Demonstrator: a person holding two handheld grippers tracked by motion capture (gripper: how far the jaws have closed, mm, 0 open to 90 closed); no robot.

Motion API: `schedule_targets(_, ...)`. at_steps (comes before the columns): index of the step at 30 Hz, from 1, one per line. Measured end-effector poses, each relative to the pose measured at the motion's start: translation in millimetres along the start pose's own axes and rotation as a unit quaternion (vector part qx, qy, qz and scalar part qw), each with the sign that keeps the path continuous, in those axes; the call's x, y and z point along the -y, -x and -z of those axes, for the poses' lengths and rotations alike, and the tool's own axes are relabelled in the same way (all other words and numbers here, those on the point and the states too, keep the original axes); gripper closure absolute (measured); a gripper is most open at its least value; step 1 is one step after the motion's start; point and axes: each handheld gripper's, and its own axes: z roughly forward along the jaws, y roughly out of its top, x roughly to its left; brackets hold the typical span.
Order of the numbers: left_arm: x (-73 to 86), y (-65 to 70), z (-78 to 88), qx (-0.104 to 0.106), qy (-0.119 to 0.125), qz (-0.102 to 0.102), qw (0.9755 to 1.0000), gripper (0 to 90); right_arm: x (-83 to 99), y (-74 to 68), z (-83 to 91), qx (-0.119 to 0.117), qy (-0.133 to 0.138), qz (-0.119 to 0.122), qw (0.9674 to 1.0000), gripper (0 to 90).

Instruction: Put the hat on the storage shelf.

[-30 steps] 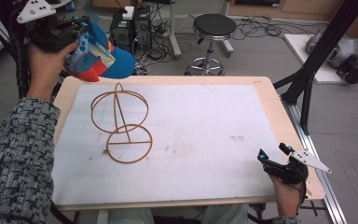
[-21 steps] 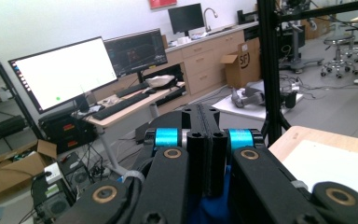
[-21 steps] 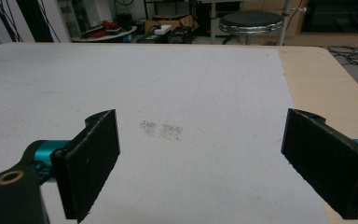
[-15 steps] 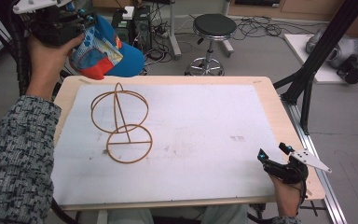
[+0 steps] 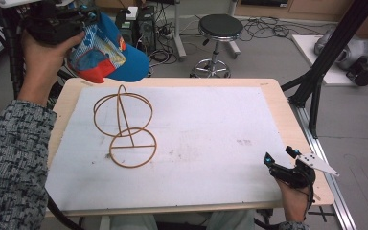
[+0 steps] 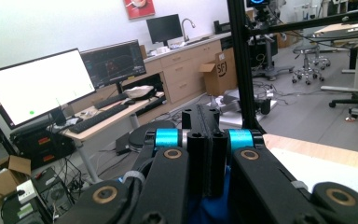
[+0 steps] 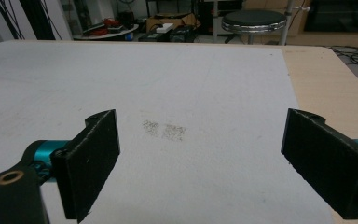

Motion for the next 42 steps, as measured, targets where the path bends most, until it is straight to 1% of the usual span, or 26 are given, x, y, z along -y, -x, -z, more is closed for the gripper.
schedule_targets(2,-1.6,2.2,1.0,0.009,0.002,0.003,1.0000,89.7,0.0,-0.3,1.0,-0.001,0.000,0.000,1.0000,10.5)
schedule_targets(4,-1.4,3.0,1.1,0.012,0.003,0.005,0.9999,89.7,0.5,-0.4,1.9,-0.001,0.000,0.001,1.0000,10.5)
schedule_targets(6,-0.5,4.3,1.2,0.022,0.002,0.008,0.9997,89.7,0.9,0.2,4.0,0.002,0.001,0.000,1.0000,10.5)
schedule_targets(8,0.4,6.9,1.2,0.027,-0.002,0.004,0.9996,89.7,1.2,1.0,5.5,0.002,-0.001,0.000,1.0000,10.5)
schedule_targets(10,1.3,8.4,1.8,0.039,-0.003,0.005,0.9992,89.7,1.8,2.5,7.5,0.005,0.001,-0.004,1.0000,10.5)
schedule_targets(11,1.4,9.6,1.9,0.042,-0.002,0.007,0.9991,89.7,2.3,2.9,8.0,0.005,0.003,-0.007,1.0000,10.5)
schedule_targets(16,0.4,15.3,2.7,0.057,0.001,0.009,0.9983,89.7,3.0,2.8,10.0,0.006,0.000,-0.003,1.0000,10.5)
schedule_targets(18,-1.8,19.3,4.0,0.063,0.007,0.008,0.9979,89.7,2.8,1.7,9.3,0.004,-0.002,-0.002,1.0000,10.5)
schedule_targets(22,-2.7,22.9,6.3,0.069,0.015,0.014,0.9974,89.7,2.8,1.0,7.8,0.002,-0.004,0.002,1.0000,10.5)
schedule_targets(23,-2.6,25.8,7.2,0.073,0.018,0.016,0.9970,89.7,2.7,0.5,7.6,0.003,-0.006,0.003,1.0000,10.5)
schedule_targets(25,-2.0,27.1,7.5,0.073,0.018,0.017,0.9970,89.7,2.7,0.3,7.7,0.003,-0.006,0.003,1.0000,10.5)
schedule_targets(27,-1.1,29.5,7.5,0.078,0.019,0.025,0.9964,89.7,2.8,0.6,7.6,0.002,-0.006,0.003,1.0000,10.5)
schedule_targets(29,-0.3,31.8,8.0,0.079,0.017,0.021,0.9965,89.7,2.9,0.5,7.8,0.002,-0.006,0.003,1.0000,10.5)
schedule_targets(31,2.2,34.5,9.4,0.089,0.021,0.031,0.9954,89.7,2.9,0.6,7.5,0.002,-0.007,0.004,1.0000,10.5)
schedule_targets(32,2.2,34.5,9.4,0.089,0.021,0.031,0.9954,89.7,2.9,0.6,7.5,0.002,-0.007,0.004,1.0000,10.5)
schedule_targets(34,4.9,36.4,11.0,0.086,0.015,0.025,0.9959,89.7,2.9,0.3,7.1,0.001,-0.008,0.005,1.0000,10.5)
schedule_targets(35,6.7,37.1,11.7,0.087,0.012,0.025,0.9959,89.7,2.9,0.3,7.1,0.001,-0.008,0.005,1.0000,10.5)
schedule_targets(36,8.8,38.0,12.3,0.087,0.011,0.028,0.9958,89.7,2.9,0.4,7.1,0.000,-0.008,0.005,1.0000,10.5)
schedule_targets(37,11.2,37.9,13.4,0.087,0.007,0.026,0.9959,89.7,2.9,0.4,7.1,0.001,-0.008,0.005,1.0000,10.5)
schedule_targets(39,15.2,38.1,15.4,0.085,0.001,0.029,0.9959,89.7,3.0,0.4,7.1,0.000,-0.008,0.004,1.0000,10.5)
schedule_targets(40,17.3,37.9,16.8,0.085,-0.002,0.028,0.9960,89.7,3.0,0.5,6.9,0.001,-0.008,0.003,1.0000,10.5)
schedule_targets(42,21.8,38.1,18.9,0.084,-0.001,0.035,0.9959,89.7,2.9,0.6,6.7,0.001,-0.007,0.005,1.0000,10.5)
